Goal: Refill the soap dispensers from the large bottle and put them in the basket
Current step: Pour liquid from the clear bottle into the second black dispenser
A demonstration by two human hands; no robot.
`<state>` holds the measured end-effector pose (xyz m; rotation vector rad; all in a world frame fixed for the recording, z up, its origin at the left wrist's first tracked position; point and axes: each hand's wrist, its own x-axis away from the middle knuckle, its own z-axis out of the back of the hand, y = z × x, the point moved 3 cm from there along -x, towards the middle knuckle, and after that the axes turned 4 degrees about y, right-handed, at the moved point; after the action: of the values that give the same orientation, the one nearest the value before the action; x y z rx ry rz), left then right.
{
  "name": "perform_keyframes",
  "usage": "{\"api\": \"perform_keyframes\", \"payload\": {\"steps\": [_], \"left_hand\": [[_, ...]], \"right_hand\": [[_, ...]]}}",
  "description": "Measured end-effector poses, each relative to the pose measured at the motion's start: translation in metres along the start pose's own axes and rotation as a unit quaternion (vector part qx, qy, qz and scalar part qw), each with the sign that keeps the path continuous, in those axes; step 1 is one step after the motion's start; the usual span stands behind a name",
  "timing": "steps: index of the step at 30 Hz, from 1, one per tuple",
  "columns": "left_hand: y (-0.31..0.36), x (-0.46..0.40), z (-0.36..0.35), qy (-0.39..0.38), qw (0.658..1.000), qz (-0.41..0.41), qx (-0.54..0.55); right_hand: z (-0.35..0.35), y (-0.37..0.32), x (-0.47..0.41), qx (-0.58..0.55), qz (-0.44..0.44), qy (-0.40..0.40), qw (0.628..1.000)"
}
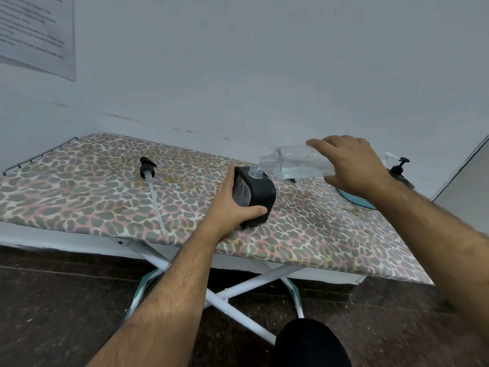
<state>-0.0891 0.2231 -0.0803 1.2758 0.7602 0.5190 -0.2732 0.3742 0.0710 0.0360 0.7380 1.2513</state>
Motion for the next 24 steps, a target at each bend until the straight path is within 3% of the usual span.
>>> {"api": "perform_keyframes", "payload": {"steps": [24], "left_hand": [[-0.0063, -0.0037, -0.0011, 0.013, 1.000, -0.004, 0.012]], "right_hand": [[0.0021, 0.0029, -0.0025, 0.017, 0.009, 0.001, 1.000]]}}
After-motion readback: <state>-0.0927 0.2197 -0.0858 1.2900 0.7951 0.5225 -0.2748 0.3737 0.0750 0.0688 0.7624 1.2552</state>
